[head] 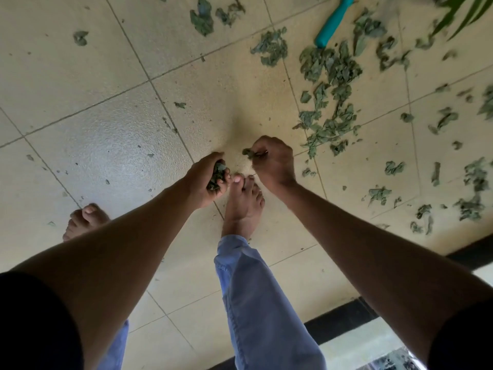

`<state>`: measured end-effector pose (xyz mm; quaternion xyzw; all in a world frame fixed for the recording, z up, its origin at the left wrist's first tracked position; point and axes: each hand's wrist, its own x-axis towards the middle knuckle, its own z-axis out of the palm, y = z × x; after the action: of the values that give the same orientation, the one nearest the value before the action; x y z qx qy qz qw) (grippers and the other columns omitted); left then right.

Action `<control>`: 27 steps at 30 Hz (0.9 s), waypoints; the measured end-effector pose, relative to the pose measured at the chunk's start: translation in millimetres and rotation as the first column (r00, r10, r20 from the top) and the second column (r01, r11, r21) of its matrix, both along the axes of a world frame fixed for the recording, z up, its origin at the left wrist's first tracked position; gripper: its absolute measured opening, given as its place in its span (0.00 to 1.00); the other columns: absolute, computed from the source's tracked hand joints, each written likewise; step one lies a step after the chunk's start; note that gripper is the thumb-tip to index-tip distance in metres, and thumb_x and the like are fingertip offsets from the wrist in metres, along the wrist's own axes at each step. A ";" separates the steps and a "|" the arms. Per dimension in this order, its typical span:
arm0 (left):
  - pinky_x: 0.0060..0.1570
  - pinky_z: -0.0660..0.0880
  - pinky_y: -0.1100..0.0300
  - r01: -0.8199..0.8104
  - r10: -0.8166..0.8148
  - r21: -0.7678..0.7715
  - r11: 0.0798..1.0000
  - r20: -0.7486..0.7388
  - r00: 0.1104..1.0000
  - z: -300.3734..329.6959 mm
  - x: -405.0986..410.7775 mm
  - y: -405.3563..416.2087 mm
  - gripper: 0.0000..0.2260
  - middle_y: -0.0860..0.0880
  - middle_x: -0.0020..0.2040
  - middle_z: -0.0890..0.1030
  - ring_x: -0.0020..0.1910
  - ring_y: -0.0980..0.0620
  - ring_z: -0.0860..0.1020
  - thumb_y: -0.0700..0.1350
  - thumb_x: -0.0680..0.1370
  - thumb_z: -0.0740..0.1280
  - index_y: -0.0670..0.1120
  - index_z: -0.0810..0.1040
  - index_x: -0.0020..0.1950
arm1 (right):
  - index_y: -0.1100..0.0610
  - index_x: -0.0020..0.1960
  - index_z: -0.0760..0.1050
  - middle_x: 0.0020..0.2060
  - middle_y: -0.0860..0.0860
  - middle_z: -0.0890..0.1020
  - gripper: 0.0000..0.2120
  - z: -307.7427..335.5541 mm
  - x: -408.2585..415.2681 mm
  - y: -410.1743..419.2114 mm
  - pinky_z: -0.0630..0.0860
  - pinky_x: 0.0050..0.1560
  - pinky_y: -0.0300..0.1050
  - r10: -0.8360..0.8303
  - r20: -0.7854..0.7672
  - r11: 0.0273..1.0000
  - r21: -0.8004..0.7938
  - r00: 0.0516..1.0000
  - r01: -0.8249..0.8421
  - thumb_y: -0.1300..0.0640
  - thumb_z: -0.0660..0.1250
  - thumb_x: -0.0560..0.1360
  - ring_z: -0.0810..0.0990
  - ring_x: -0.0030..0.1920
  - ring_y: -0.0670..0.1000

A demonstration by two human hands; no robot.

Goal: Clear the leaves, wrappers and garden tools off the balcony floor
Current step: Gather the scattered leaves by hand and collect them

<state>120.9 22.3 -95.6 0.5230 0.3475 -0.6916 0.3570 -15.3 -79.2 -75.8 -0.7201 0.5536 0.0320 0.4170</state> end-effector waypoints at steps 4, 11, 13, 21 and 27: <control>0.25 0.71 0.67 -0.056 0.057 -0.034 0.998 0.031 0.998 30.0 14.7 3.7 0.09 0.50 0.33 0.80 0.28 0.55 0.78 0.47 0.82 0.65 0.48 0.78 0.42 | 0.59 0.43 0.82 0.40 0.51 0.84 0.07 52.2 45.7 23.4 0.79 0.44 0.46 -0.009 0.150 0.995 0.102 0.989 -0.006 0.69 0.71 0.71 0.82 0.42 0.51; 0.30 0.75 0.65 -0.189 0.211 -0.199 0.962 0.098 0.972 94.5 78.4 12.1 0.18 0.48 0.33 0.81 0.33 0.52 0.81 0.44 0.81 0.61 0.46 0.81 0.33 | 0.50 0.41 0.84 0.36 0.44 0.84 0.12 119.6 134.9 54.5 0.79 0.44 0.47 0.099 0.163 0.992 0.059 0.982 -0.110 0.66 0.69 0.69 0.81 0.39 0.44; 0.34 0.76 0.62 -0.291 0.316 -0.239 0.926 0.074 0.946 112.3 106.7 20.7 0.16 0.46 0.35 0.78 0.36 0.50 0.80 0.46 0.82 0.59 0.44 0.79 0.36 | 0.53 0.38 0.84 0.32 0.46 0.81 0.11 132.9 163.3 64.5 0.72 0.42 0.45 0.188 0.196 0.982 -0.057 0.963 -0.180 0.67 0.66 0.69 0.75 0.37 0.44; 0.33 0.76 0.62 -0.451 0.570 -0.482 0.751 0.130 0.811 173.8 225.8 89.2 0.16 0.47 0.33 0.77 0.34 0.51 0.78 0.38 0.82 0.53 0.43 0.76 0.40 | 0.58 0.53 0.85 0.54 0.52 0.81 0.11 177.3 293.1 135.3 0.75 0.59 0.53 0.169 0.400 0.978 -0.179 0.901 -0.104 0.63 0.68 0.72 0.77 0.58 0.52; 0.51 0.76 0.58 -0.657 0.808 -0.519 0.547 0.123 0.576 208.3 306.2 161.9 0.14 0.47 0.43 0.78 0.48 0.48 0.79 0.44 0.84 0.55 0.44 0.79 0.47 | 0.57 0.59 0.84 0.60 0.50 0.82 0.12 192.6 396.2 205.9 0.73 0.69 0.54 -0.010 0.521 0.980 0.173 0.854 -0.094 0.60 0.65 0.79 0.77 0.67 0.48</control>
<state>427.1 184.2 112.7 0.3487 0.3108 -0.4257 0.7750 381.0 126.8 116.8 -0.6704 0.3990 -0.1010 0.6174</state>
